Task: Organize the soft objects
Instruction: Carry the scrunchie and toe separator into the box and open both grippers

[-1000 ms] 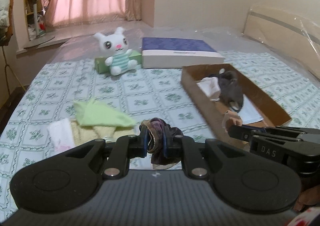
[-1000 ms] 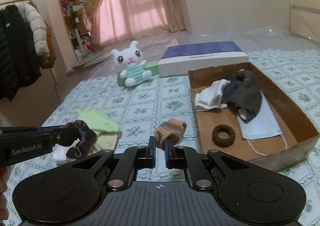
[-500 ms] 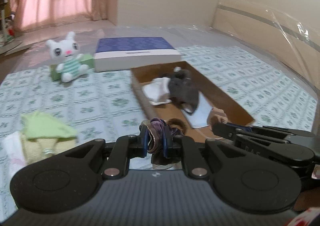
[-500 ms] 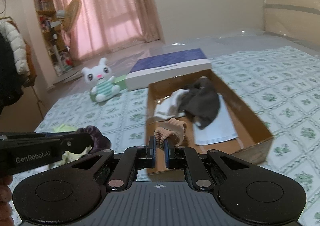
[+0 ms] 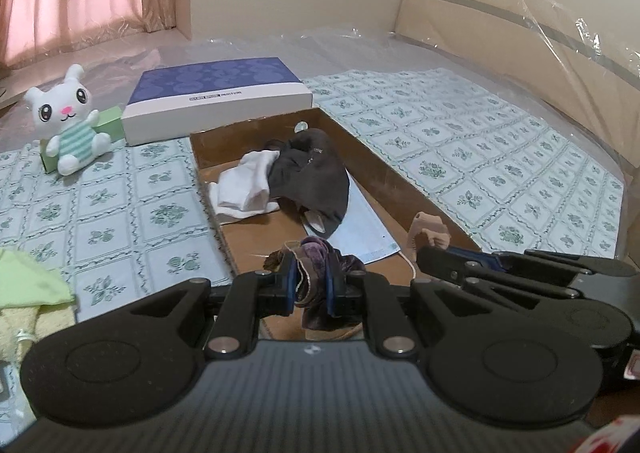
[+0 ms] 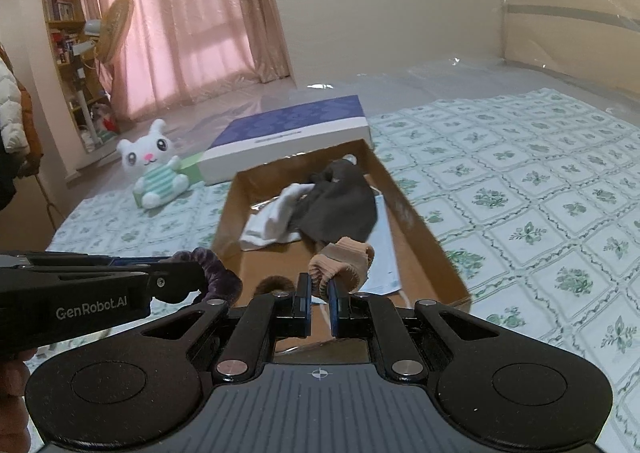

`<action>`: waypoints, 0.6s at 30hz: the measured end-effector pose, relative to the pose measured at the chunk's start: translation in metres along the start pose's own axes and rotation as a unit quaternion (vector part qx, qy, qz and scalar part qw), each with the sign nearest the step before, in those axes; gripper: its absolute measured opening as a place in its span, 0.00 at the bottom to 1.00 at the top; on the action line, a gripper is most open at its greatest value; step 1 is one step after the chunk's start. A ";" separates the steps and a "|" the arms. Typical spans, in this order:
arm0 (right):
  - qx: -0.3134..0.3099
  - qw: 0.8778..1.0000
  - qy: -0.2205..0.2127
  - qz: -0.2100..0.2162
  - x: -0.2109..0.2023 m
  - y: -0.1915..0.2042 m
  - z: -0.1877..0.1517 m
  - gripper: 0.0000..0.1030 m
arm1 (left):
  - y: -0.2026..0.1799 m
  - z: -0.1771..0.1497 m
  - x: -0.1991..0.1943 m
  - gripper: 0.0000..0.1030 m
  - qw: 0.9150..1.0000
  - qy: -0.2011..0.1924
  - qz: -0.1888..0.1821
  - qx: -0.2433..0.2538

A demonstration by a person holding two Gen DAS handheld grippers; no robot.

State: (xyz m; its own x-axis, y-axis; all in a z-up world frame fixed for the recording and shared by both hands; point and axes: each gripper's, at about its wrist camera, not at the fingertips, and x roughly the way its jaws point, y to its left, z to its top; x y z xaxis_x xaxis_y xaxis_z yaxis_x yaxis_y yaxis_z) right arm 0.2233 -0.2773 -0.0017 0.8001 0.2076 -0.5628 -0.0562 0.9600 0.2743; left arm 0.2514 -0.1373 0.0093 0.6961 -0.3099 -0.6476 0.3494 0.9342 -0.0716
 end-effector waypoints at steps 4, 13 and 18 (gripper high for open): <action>-0.003 1.000 0.005 -0.004 0.008 -0.011 0.004 0.08 | -0.004 0.004 0.016 0.13 1.000 0.010 0.002 0.000; -0.008 1.000 0.012 -0.007 0.018 -0.025 0.008 0.08 | -0.005 0.008 0.044 0.27 1.000 0.028 0.005 -0.003; -0.008 1.000 0.018 -0.004 0.022 -0.028 0.008 0.08 | -0.003 0.006 0.050 0.38 0.999 0.035 0.004 0.000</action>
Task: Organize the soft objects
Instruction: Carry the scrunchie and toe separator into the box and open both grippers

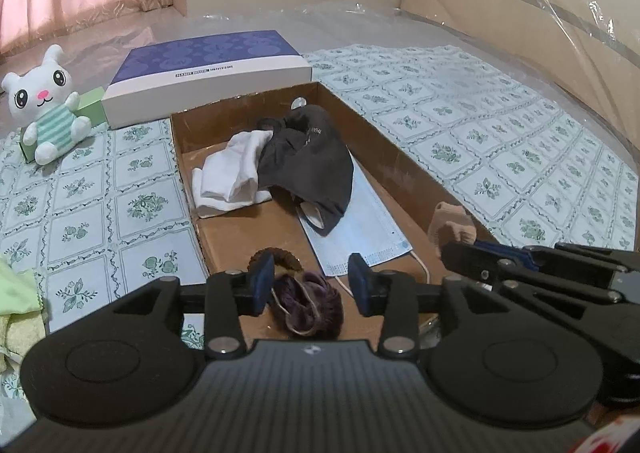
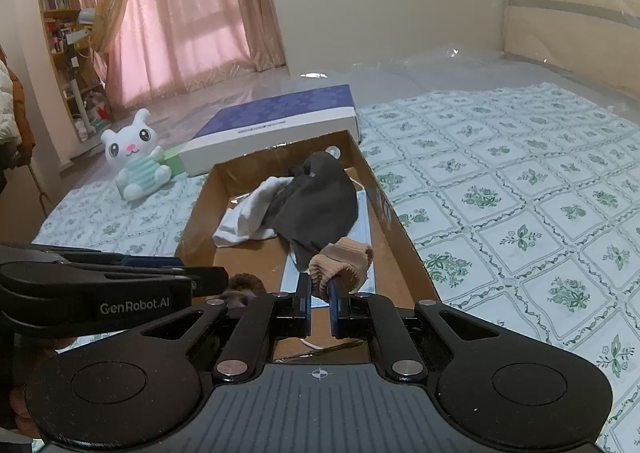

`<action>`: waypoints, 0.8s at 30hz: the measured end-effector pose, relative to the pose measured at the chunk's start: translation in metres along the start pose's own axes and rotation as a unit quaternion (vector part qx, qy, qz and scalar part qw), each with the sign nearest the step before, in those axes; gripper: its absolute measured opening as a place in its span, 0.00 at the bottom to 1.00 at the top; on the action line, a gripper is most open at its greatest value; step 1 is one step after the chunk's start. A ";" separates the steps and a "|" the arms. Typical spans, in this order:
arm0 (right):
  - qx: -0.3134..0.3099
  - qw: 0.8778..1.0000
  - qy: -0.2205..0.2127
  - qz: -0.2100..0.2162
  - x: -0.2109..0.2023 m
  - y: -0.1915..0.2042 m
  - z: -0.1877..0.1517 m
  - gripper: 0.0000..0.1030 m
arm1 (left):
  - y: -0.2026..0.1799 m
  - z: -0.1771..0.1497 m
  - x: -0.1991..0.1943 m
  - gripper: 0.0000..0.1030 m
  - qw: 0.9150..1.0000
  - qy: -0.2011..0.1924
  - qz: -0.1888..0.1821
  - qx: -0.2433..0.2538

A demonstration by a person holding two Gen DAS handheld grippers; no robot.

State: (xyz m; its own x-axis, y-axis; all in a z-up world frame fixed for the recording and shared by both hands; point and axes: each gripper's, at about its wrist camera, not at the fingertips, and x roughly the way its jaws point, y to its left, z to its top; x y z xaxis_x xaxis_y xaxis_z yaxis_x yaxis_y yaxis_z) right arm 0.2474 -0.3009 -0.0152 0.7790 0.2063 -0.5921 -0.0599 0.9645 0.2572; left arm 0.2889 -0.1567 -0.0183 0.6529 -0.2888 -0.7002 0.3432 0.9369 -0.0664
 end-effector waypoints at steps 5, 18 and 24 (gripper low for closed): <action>0.000 1.000 0.003 0.000 0.003 0.000 0.001 0.08 | 0.005 -0.003 0.002 0.40 1.000 0.008 0.001 -0.007; 0.000 1.000 0.006 0.022 0.015 0.002 0.005 0.26 | 0.018 -0.009 -0.008 0.43 1.000 0.009 0.005 -0.025; 0.009 1.000 0.003 0.016 0.010 -0.002 0.000 0.46 | 0.026 -0.013 -0.017 0.46 0.999 0.009 0.009 -0.036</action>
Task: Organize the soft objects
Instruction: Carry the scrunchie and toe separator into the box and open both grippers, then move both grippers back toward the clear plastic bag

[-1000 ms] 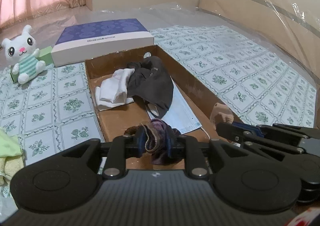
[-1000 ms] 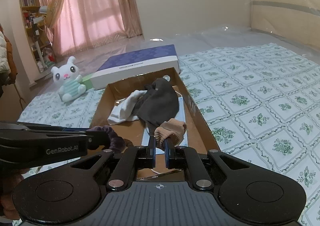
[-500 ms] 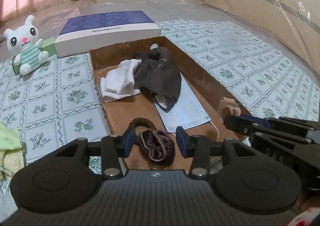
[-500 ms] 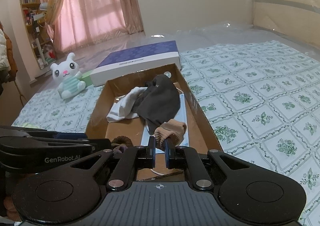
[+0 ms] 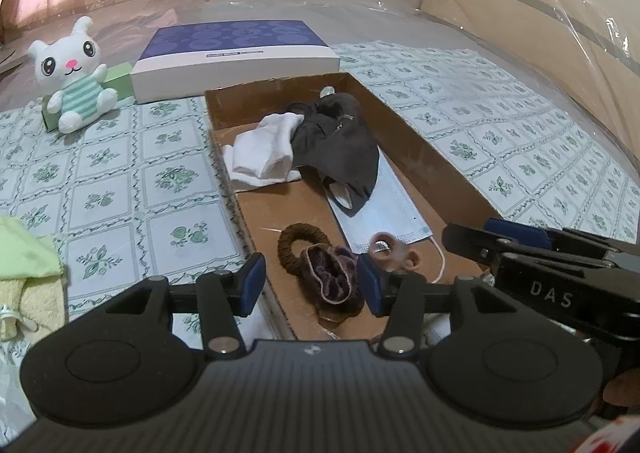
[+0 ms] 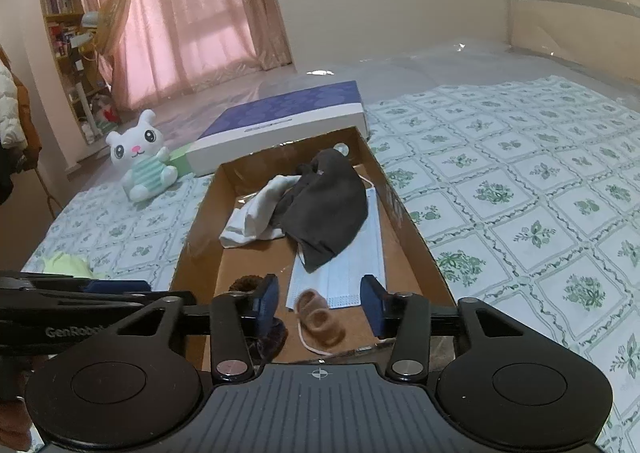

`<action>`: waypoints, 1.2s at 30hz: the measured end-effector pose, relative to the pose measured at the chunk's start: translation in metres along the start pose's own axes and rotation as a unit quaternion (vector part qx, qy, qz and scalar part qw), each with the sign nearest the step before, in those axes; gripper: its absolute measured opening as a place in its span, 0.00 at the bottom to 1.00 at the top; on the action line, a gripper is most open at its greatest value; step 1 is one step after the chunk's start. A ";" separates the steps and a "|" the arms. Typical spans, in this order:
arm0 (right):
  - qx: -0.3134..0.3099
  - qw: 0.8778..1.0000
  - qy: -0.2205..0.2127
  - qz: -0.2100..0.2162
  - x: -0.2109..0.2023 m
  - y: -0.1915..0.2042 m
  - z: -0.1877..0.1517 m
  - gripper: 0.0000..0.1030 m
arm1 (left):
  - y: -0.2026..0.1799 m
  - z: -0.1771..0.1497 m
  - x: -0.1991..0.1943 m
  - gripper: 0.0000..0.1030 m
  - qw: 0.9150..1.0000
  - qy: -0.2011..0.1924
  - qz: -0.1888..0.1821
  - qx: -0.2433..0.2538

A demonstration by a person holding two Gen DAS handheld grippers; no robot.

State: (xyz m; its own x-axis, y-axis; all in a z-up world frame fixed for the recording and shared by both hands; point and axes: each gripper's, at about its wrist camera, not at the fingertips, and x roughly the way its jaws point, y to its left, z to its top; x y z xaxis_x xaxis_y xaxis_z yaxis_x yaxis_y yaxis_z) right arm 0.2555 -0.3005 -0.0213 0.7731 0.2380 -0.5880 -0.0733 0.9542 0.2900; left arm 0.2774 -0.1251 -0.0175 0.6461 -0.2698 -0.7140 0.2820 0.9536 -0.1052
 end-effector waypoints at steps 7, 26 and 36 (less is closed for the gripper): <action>0.011 1.000 0.009 -0.006 -0.006 -0.001 -0.004 0.49 | 0.006 -0.005 -0.013 0.50 1.000 -0.001 0.002 -0.006; 0.024 1.000 0.003 0.005 -0.045 0.025 -0.014 0.67 | 0.040 -0.037 -0.090 0.53 0.999 -0.021 0.027 -0.031; -0.004 0.999 0.009 0.050 -0.064 0.061 -0.023 0.67 | 0.065 -0.062 -0.138 0.59 0.996 -0.040 0.055 -0.050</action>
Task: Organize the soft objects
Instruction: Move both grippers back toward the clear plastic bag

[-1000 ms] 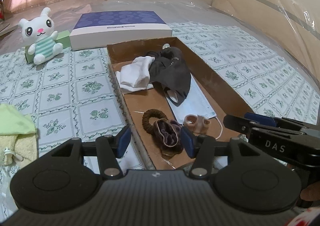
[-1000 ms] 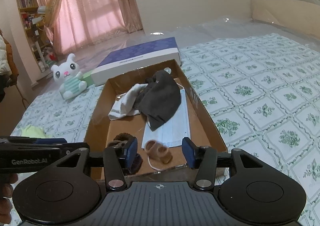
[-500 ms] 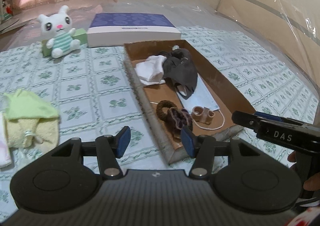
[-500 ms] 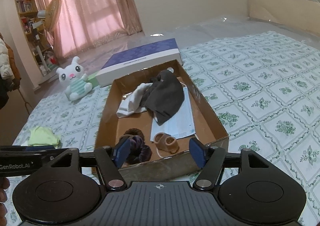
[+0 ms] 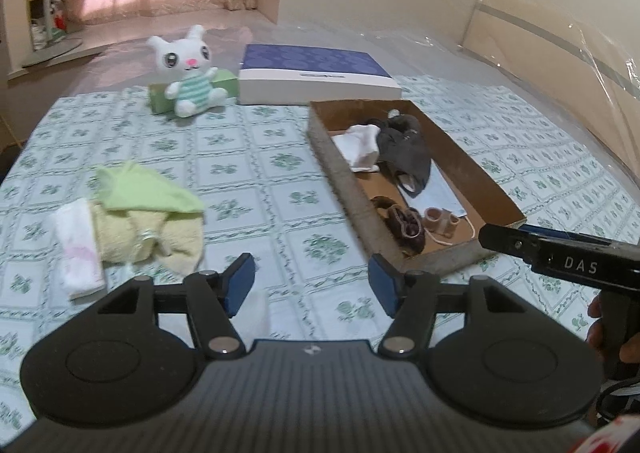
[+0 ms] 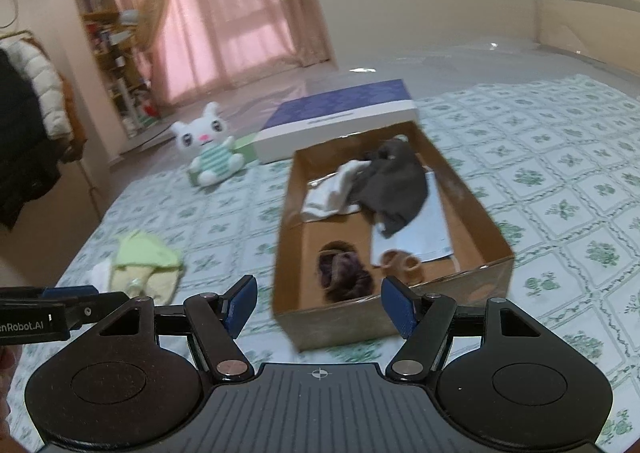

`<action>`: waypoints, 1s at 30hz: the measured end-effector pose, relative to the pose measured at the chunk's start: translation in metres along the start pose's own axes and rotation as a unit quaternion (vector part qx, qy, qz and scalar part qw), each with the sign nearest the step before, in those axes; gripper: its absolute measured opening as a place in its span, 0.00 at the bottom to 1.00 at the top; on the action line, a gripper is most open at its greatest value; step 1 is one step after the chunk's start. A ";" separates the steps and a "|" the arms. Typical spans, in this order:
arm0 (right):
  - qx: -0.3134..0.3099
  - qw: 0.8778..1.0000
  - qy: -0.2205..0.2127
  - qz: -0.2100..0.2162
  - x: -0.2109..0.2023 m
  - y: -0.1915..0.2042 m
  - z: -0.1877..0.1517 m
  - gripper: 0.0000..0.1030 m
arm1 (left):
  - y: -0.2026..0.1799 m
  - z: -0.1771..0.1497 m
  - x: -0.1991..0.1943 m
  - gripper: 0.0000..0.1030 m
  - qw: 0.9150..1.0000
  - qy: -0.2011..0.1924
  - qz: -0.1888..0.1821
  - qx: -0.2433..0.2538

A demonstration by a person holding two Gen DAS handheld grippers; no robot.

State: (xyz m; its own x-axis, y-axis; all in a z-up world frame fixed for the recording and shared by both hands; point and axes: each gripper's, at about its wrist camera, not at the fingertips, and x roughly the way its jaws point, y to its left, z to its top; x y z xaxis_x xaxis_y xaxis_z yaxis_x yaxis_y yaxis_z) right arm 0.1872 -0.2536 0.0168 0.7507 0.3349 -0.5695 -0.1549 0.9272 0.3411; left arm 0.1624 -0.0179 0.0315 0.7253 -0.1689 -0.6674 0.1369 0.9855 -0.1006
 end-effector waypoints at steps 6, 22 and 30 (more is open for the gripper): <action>-0.012 0.999 0.015 0.029 -0.003 0.022 -0.011 0.67 | 0.017 -0.018 -0.020 0.59 1.000 0.003 0.020 -0.010; -0.067 0.990 0.070 0.101 0.012 0.082 -0.043 0.67 | 0.059 -0.057 -0.049 0.59 0.996 0.020 0.065 -0.053; -0.120 0.982 0.071 0.125 0.027 0.110 -0.052 0.67 | 0.074 -0.064 -0.047 0.59 0.994 0.027 0.080 -0.066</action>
State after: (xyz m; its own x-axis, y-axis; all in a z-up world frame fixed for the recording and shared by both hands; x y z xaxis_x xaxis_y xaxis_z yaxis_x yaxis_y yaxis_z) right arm 0.1566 -0.1340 0.0001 0.5754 0.5618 -0.5944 -0.4834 0.8198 0.3069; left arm 0.0948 0.0646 0.0083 0.6928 -0.0118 -0.7210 -0.0701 0.9940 -0.0836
